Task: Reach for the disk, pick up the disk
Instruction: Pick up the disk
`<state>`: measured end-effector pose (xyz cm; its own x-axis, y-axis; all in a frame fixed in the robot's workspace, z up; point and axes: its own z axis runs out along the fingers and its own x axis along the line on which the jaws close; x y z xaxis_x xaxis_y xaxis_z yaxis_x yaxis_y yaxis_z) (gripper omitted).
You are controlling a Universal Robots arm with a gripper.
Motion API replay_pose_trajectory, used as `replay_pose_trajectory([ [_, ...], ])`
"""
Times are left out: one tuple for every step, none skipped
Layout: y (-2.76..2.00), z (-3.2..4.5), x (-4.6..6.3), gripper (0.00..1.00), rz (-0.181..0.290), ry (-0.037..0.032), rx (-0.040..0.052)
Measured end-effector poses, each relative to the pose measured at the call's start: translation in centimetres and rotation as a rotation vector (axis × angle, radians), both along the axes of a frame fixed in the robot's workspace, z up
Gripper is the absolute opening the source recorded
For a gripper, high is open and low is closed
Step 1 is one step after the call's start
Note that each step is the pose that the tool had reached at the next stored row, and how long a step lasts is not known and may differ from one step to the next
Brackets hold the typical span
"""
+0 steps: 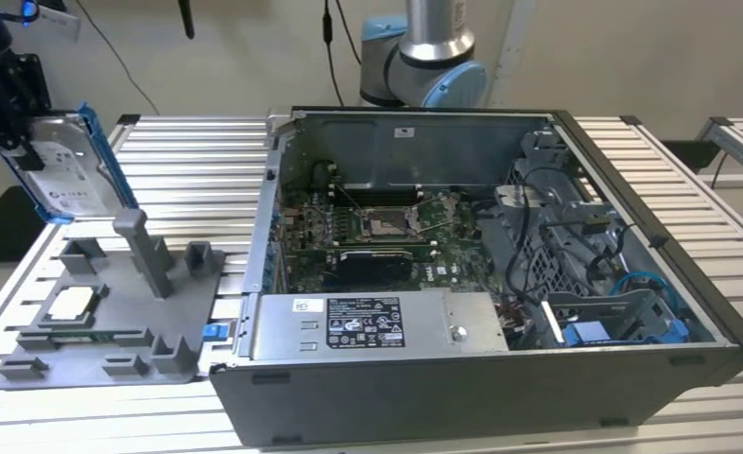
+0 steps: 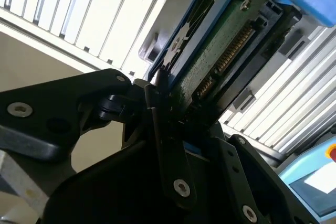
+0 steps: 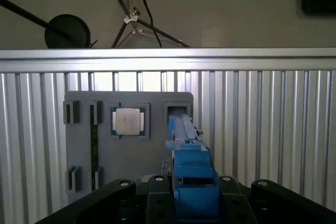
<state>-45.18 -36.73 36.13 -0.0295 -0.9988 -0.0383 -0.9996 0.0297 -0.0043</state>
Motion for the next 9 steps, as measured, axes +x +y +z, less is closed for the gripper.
replay_pose_trajectory([
  [0.00, 0.20, 0.0, 0.00, 0.000, 0.0000, 0.0000],
  [0.00, 0.38, 0.0, 0.00, 0.000, -0.0001, 0.0000],
  [0.00, 0.57, 0.0, 0.00, 0.000, -0.0001, 0.0000],
  [0.00, 0.75, 0.0, 0.00, 0.000, -0.0001, 0.0000],
  [0.00, 0.93, 0.0, 0.00, 0.000, -0.0002, 0.0000],
  [0.00, 1.10, 0.0, 0.00, 0.000, -0.0002, 0.0000],
  [0.00, 1.40, 0.0, 0.00, 0.000, -0.0002, 0.0000],
  [0.00, 1.97, 0.0, 0.00, 0.000, -0.0002, -0.0001],
  [0.00, 2.18, 0.0, 0.00, 0.000, -0.0004, 0.0000],
])
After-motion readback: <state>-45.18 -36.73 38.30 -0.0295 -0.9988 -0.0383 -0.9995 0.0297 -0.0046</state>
